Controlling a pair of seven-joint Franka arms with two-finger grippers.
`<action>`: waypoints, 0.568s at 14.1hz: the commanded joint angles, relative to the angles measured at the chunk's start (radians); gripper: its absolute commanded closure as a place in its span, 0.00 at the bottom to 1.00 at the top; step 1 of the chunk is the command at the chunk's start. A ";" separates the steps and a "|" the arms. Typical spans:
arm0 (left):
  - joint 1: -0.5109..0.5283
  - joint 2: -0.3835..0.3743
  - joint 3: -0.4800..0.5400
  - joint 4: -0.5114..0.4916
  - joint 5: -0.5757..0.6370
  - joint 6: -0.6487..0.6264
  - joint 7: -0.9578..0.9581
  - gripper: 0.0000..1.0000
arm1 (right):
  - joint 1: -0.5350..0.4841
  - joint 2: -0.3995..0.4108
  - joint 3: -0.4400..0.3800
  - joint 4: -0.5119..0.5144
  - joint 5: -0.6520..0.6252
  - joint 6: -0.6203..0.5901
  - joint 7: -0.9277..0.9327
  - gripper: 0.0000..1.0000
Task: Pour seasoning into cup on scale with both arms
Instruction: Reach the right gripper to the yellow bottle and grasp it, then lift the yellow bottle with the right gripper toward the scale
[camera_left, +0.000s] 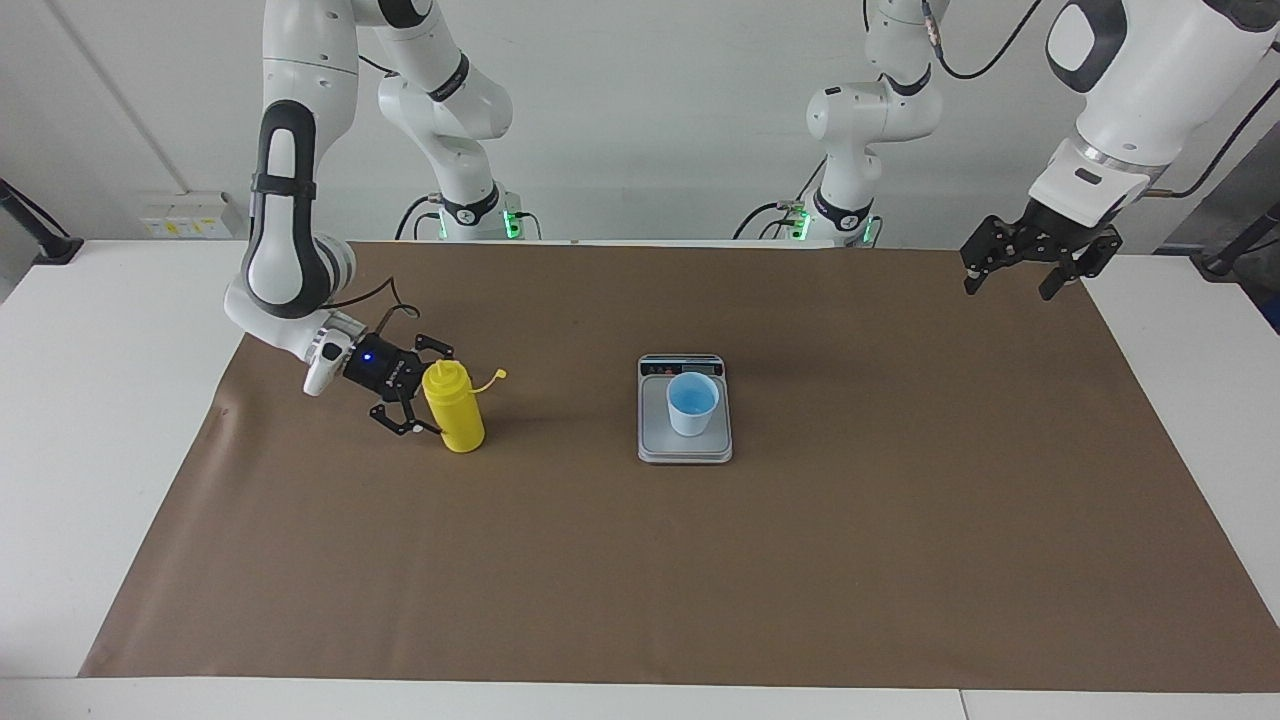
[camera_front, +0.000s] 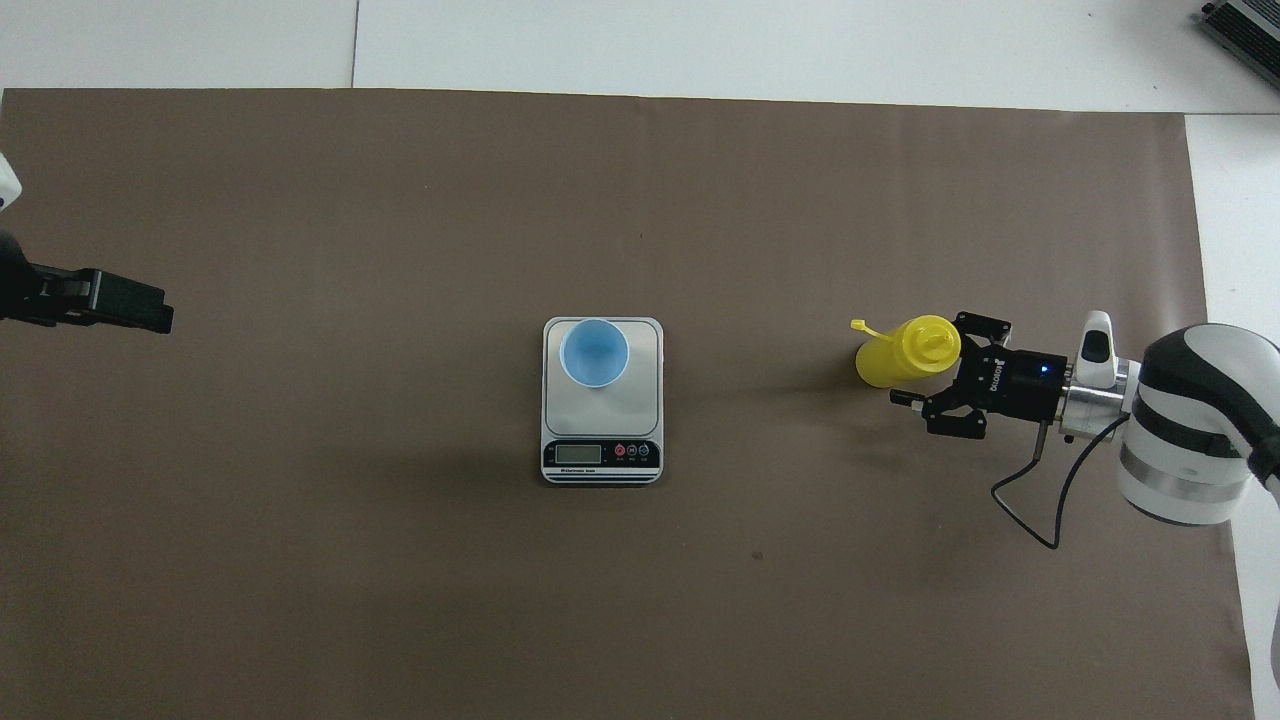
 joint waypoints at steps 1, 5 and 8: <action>0.024 -0.040 -0.009 -0.047 -0.018 0.011 -0.018 0.00 | -0.001 0.015 0.007 0.038 0.025 -0.009 -0.031 0.00; 0.018 -0.042 -0.010 -0.052 -0.018 0.004 -0.036 0.00 | -0.001 0.029 0.010 0.075 0.024 -0.001 -0.034 0.67; 0.004 -0.045 -0.013 -0.055 -0.018 0.010 -0.083 0.00 | 0.017 0.028 0.009 0.114 0.004 0.014 -0.032 1.00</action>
